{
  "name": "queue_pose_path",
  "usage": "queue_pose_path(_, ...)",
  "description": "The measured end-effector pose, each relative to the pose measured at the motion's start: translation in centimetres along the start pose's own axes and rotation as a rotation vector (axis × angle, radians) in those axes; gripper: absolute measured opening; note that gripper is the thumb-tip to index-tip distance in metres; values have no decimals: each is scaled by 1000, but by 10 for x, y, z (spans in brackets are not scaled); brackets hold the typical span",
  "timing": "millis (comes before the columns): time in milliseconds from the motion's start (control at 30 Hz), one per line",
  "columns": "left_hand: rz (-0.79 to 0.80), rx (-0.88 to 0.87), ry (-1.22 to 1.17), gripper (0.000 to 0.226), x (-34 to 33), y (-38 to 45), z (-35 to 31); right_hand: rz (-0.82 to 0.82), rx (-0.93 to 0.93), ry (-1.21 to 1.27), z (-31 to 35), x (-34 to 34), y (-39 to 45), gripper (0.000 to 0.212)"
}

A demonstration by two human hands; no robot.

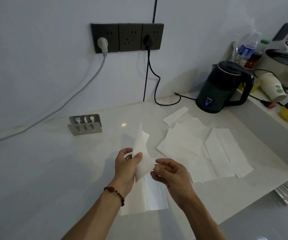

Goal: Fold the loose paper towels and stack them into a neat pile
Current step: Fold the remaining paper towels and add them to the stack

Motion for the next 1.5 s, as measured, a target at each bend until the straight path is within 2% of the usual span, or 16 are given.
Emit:
queue_pose_path(200,4,-27,39,30,-1,-1,-1,-13,12,-10,-1,-2,2,11)
queue_pose_path(833,-34,-141,199,32,5,-1,-10,-18,-35,-108,-4,-10,8,18)
queue_pose_path(1100,-13,-61,87,33,5,0,-3,17,-96,-125,-10,-16,9,18)
queue_pose_path(1300,-43,-57,40,31,13,4,-6,74,-194,78,-11,-19,4,15)
queue_pose_path(1500,-28,-75,50,31,12,1,-9,122,-144,-67,-11,-26,2,14)
Point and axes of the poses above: each hand's wrist, its own y-axis towards the middle knuckle, its own x-axis out of the back of the hand, z = x × y, the point moved 6 cm from there along y, towards the middle knuckle, and after that the axes turned 1 degree about -z, right-handed, at the moved point
